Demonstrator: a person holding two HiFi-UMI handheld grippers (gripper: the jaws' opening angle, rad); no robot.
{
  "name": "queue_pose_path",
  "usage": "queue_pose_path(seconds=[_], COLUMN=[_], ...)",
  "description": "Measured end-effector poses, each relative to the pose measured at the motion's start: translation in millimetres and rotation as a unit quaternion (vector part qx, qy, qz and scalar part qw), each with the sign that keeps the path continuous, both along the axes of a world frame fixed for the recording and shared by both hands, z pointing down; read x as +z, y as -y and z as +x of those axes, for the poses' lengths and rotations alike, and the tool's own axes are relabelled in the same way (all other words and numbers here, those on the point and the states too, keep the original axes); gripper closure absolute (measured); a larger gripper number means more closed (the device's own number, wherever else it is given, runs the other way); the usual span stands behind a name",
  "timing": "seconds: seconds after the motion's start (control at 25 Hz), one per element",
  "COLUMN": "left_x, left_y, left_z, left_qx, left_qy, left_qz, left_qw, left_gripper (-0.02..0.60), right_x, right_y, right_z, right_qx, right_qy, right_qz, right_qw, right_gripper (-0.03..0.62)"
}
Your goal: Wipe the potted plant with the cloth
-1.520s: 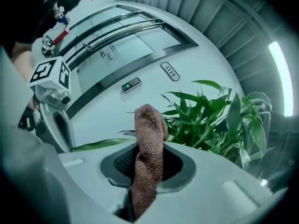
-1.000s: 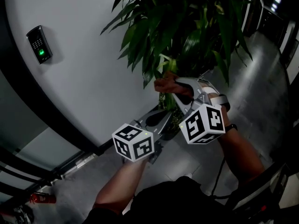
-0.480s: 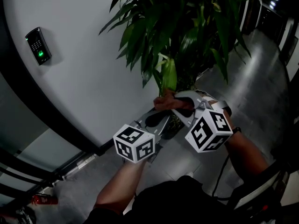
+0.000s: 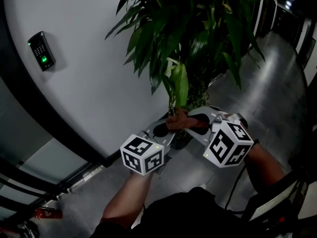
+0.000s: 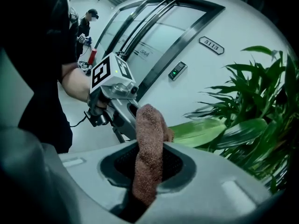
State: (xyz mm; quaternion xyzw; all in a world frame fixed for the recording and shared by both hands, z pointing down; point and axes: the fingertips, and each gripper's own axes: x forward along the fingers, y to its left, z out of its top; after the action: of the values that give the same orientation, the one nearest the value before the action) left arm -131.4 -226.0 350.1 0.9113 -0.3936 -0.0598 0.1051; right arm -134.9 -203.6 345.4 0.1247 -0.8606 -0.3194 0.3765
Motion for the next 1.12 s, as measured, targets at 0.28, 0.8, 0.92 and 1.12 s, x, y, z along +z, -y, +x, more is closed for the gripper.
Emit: queue_pose_path(seconds=[0.28, 0.8, 0.92, 1.12], left_x=[-3.4, -4.1, -2.3, -0.4], left_y=[-1.3, -8.8, -8.5, -7.4], left_z=[-5.0, -4.0, -3.1, -1.3], left_qx=[0.004, 0.008, 0.008, 0.009], left_qy=[-0.036, -0.056, -0.055, -0.051], left_qz=[-0.002, -0.011, -0.013, -0.016], left_qw=[0.9993, 0.9983, 0.9984, 0.9985], left_gripper=[0.563, 0.563, 0.563, 0.564], right_x=[-60.9, -90.9, -75.7, -52.2], right_y=[30.2, 92.1, 84.6, 70.9], right_z=[-0.3, -8.5, -11.9, -14.5], right_qx=[0.038, 0.101, 0.089, 0.065], right_qy=[0.070, 0.072, 0.054, 0.021], right_qz=[0.107, 0.190, 0.184, 0.172], right_qw=[0.991, 0.974, 0.977, 0.983], right_gripper=[0.530, 0.530, 0.530, 0.530])
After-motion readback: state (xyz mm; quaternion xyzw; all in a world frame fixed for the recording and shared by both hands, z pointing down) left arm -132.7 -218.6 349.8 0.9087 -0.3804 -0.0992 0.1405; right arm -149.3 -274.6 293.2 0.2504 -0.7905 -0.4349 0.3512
